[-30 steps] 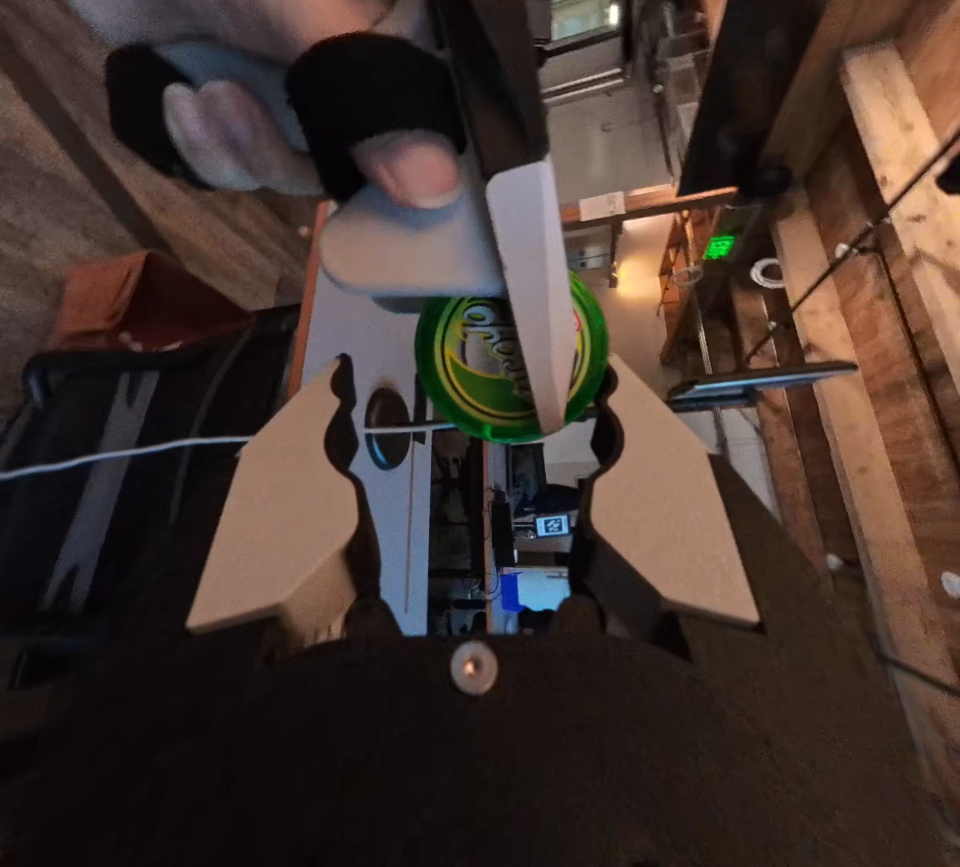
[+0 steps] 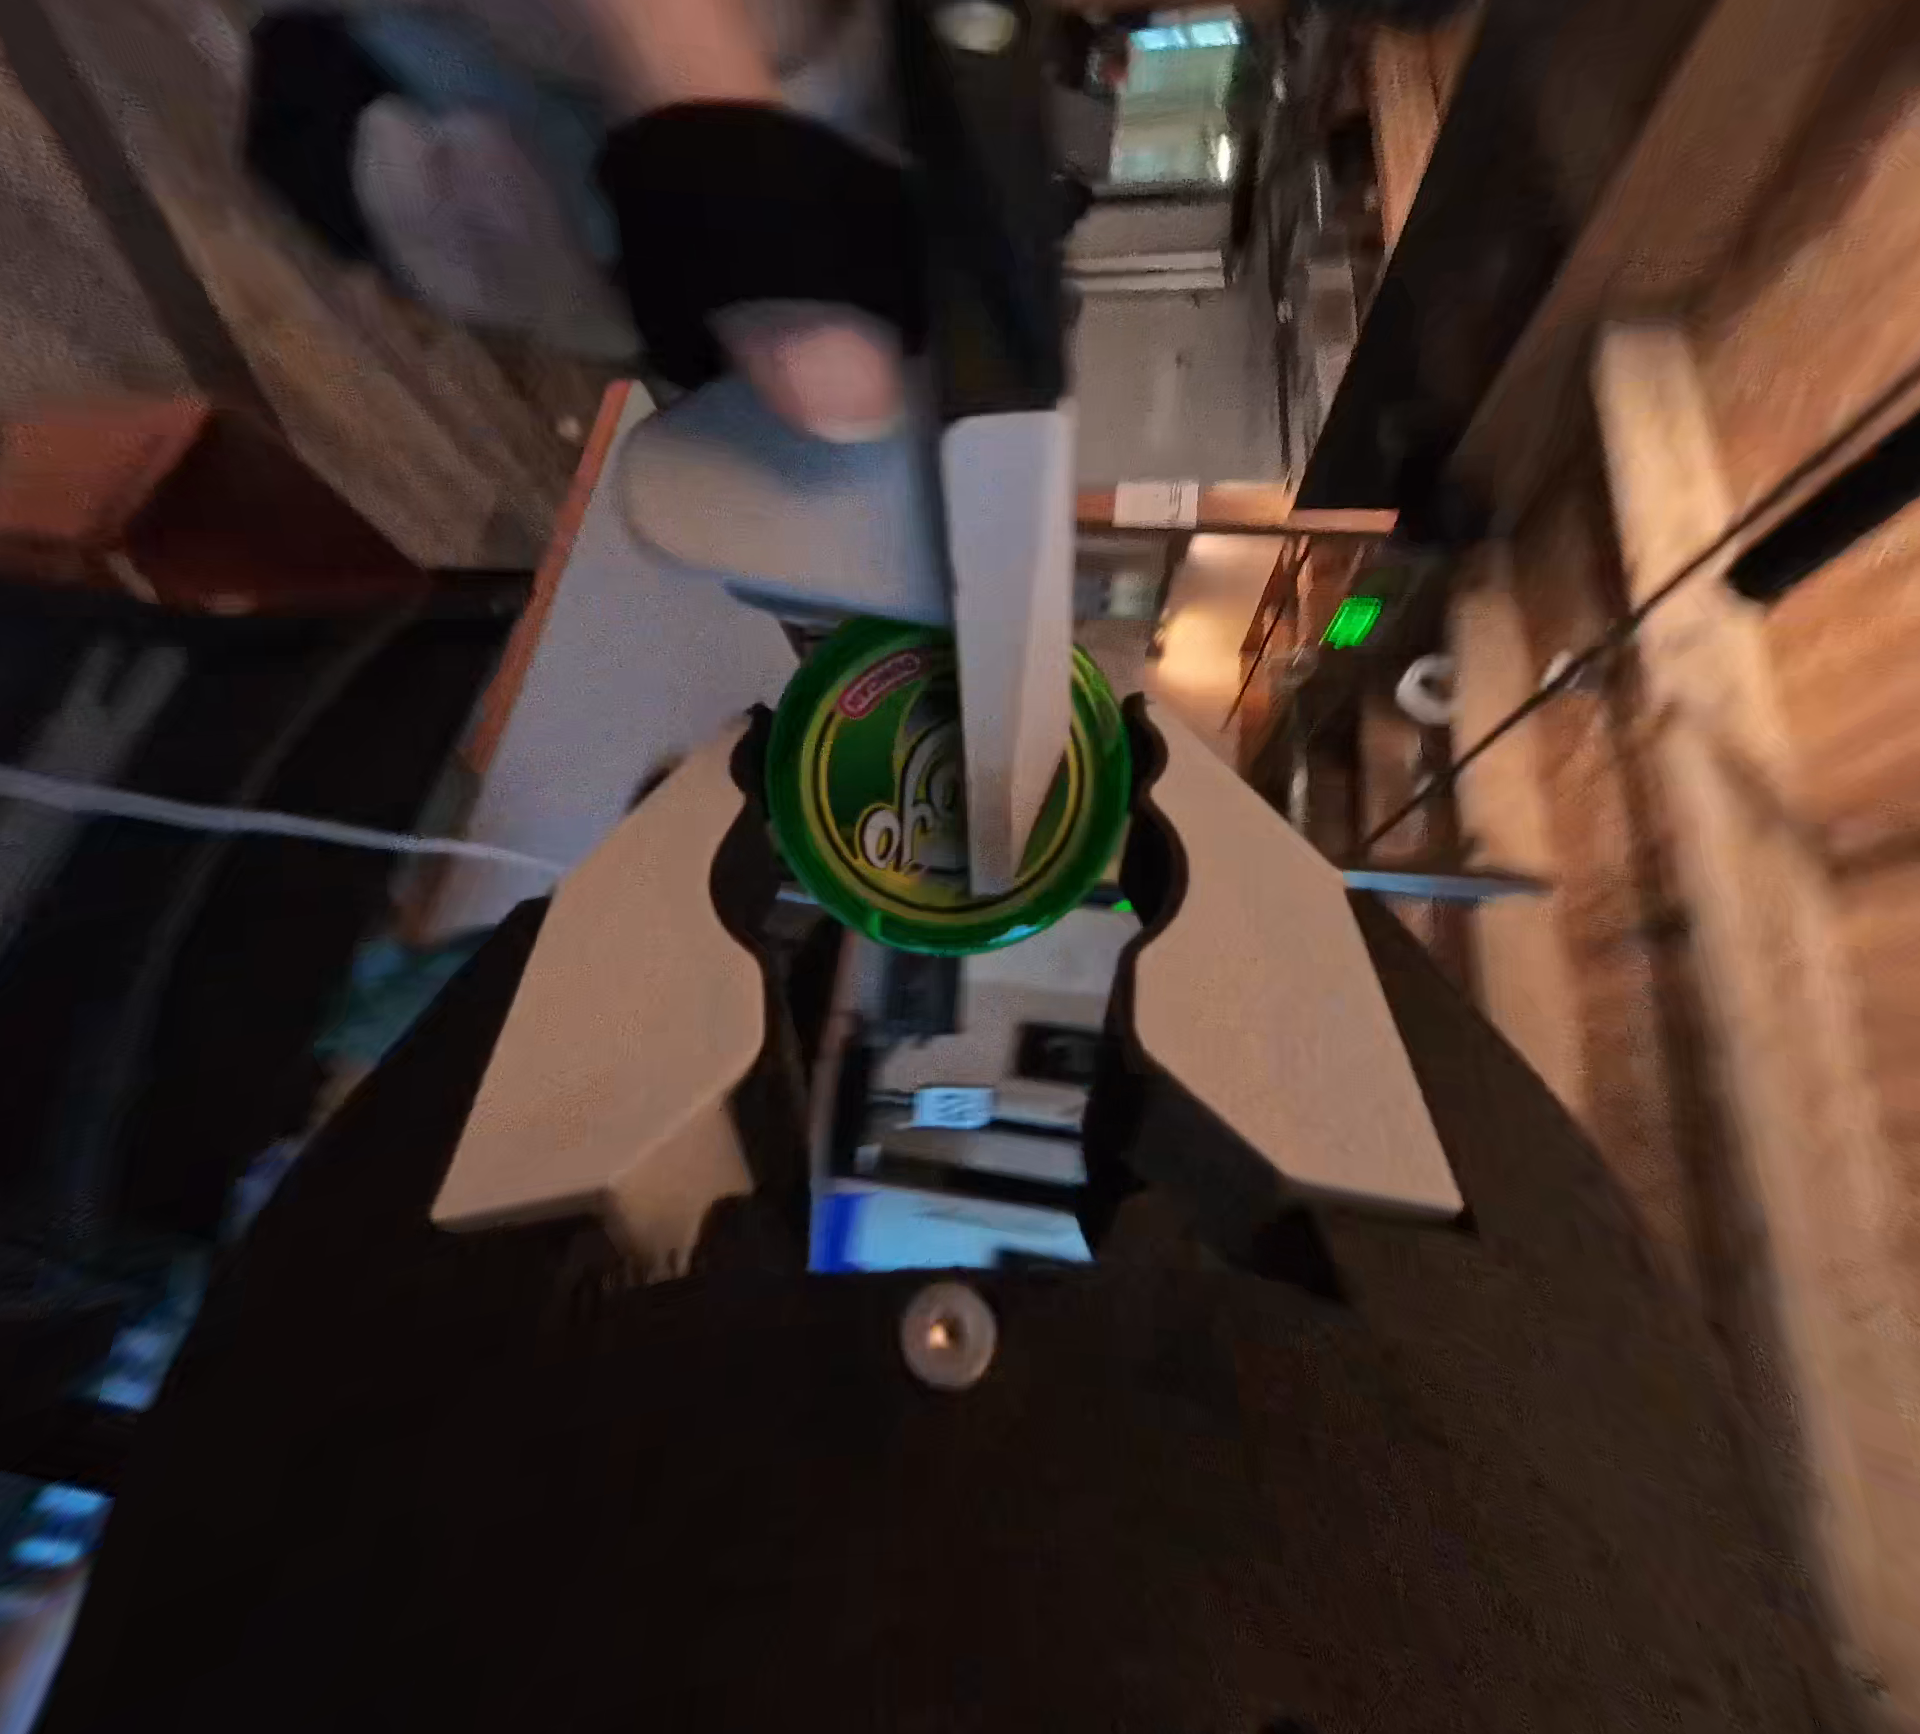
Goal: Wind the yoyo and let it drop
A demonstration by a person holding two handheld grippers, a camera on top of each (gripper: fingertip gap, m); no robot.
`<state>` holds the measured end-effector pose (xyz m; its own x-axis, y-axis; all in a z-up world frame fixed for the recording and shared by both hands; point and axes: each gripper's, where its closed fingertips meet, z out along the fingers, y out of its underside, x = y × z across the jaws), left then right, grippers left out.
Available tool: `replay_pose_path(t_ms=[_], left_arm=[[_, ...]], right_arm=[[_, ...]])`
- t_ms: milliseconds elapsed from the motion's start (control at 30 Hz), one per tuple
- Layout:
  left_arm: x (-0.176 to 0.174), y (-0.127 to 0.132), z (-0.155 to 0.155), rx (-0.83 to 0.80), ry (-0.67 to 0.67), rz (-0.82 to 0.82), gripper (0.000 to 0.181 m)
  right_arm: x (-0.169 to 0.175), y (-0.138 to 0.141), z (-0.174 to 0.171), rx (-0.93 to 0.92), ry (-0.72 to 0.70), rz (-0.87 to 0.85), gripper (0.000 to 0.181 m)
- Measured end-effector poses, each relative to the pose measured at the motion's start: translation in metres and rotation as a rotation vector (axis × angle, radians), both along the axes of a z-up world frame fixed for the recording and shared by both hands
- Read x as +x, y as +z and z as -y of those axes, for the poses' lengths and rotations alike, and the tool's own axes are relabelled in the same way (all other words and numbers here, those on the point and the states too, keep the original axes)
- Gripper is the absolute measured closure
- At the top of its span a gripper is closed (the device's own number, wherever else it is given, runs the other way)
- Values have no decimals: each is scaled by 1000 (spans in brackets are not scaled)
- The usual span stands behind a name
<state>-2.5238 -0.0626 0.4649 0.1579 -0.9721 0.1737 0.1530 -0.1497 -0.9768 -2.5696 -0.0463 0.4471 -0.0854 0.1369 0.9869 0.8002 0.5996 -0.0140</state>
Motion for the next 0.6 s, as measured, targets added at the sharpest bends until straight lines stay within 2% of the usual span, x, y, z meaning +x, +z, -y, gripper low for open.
replay_pose_path(t_ms=[67,133,200,233,267,333,433,533,600], left_arm=[[8,-15,7,-64,-90,-116,147],[9,-25,5,-68,-97,-200,149],[5,-22,0,-31,-60,-193,150],[1,-14,-3,-10,-31,-150,151],[-2,-7,-5,4,2,-102,151],[-8,4,-10,36,63,-24,152],[-2,-2,-10,66,100,-42,152],[3,-7,-9,100,122,-79,152],[3,-14,-11,89,112,-141,151]], right_arm=[[1,-10,5,195,115,301,116],[0,-20,3,150,103,342,116],[-3,-11,-7,118,41,155,111],[1,-6,-16,63,-37,17,97],[6,-7,-24,-26,-116,-124,88],[4,-15,-26,-164,-152,-354,84],[8,1,-25,-125,-167,-612,115],[7,3,-23,-98,-169,-596,116],[5,-1,-25,-66,-146,-386,116]])
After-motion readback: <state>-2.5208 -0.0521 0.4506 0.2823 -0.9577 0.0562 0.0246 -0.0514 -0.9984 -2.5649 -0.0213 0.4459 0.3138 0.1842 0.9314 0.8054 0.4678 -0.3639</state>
